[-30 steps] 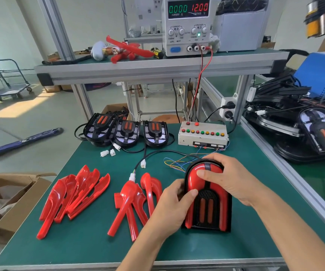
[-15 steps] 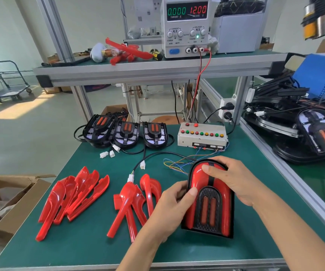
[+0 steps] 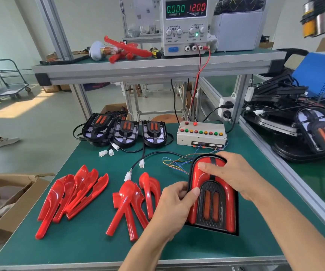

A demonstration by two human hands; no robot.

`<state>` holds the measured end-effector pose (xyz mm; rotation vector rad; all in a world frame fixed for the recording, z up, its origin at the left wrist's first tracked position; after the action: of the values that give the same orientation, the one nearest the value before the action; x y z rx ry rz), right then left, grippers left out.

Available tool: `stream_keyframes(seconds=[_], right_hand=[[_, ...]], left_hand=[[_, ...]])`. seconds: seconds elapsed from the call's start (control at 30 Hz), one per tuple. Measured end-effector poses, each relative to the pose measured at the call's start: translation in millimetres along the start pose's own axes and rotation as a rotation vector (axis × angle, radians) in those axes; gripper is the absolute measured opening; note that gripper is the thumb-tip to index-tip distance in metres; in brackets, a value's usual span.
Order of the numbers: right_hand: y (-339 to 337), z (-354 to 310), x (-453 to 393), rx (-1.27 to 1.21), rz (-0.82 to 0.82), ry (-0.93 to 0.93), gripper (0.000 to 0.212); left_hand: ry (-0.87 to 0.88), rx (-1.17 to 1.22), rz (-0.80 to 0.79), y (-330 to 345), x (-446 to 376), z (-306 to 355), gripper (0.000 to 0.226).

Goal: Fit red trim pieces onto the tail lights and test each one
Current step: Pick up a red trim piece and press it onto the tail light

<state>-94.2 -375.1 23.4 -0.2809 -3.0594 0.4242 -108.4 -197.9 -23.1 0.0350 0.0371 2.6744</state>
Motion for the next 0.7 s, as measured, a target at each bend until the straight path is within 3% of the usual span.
stream_keyframes(seconds=[0.2,0.3,0.43,0.7], right_hand=[[-1.4,1.9,2.2,0.058,0.074,0.009,0.034],[-9.0,8.4,2.5,-0.062,0.075,0.123,0.051],[-18.6,12.2,5.8,-0.113,0.053,0.206,0.067],[-20.8,11.4,5.9,-0.128,0.089,0.133,0.049]], left_hand=[[-0.097,0.113,-0.099,5.4,3.6,-5.6,0.034],[-0.112,0.201,-0.207,9.1,10.3,-3.5,0.037],[-0.103,0.019,-0.135,-1.1,10.5,-4.8,0.026],[-0.202,0.065,-0.142,8.9,14.9,-12.4,0.023]])
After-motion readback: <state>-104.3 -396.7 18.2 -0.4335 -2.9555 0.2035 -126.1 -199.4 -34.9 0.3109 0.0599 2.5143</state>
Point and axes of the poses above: each hand's wrist, its own x-axis away from the middle knuckle, its own y-axis out of the palm, z = x × y, the point moved 8 cm from there along -x, towards the middle knuckle, and after that the axes turned 1 degree about -z, right-handed, at the moved point
